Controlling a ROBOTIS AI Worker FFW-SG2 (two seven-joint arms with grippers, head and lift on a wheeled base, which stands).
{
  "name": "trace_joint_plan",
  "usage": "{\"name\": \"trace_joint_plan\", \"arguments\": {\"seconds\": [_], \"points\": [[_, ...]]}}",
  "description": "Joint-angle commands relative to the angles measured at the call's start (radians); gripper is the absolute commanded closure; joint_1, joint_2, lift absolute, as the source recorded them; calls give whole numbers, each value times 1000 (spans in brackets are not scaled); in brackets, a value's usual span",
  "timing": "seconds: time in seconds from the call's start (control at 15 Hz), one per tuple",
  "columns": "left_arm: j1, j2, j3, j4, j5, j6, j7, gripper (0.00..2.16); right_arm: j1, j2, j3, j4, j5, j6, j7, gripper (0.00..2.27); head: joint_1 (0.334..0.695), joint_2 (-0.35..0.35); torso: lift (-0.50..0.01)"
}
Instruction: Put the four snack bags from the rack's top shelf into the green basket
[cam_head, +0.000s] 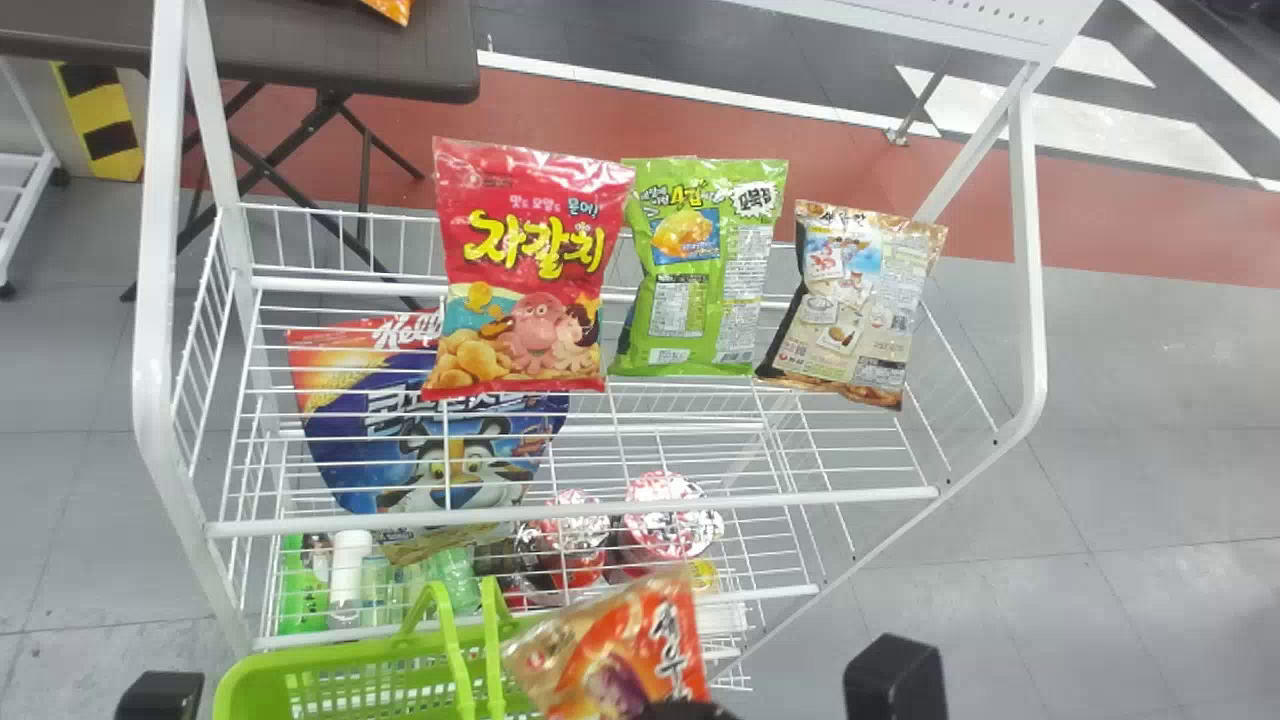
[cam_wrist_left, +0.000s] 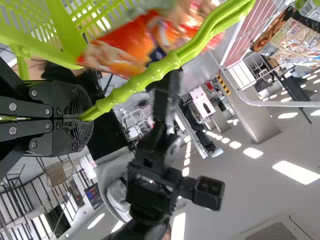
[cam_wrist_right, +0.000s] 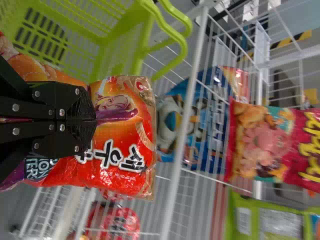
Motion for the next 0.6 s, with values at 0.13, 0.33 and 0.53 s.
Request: {"name": "trace_joint_plan", "arguments": {"seconds": [0.13, 0.33, 0.53], "points": [[2, 0, -10, -2, -3, 0, 0, 1727, -9, -8, 81, 22, -26, 42, 31, 2074, 695, -350, 0], [5, 0, -15, -5, -6, 0, 0, 1727, -37, -12, 127, 62, -26, 45, 30, 2071, 695, -350, 0], [6, 0, -16, -6, -6, 0, 0, 1730, -64, -14, 135, 112, -26, -8, -1, 346, 695, -350, 0]]}}
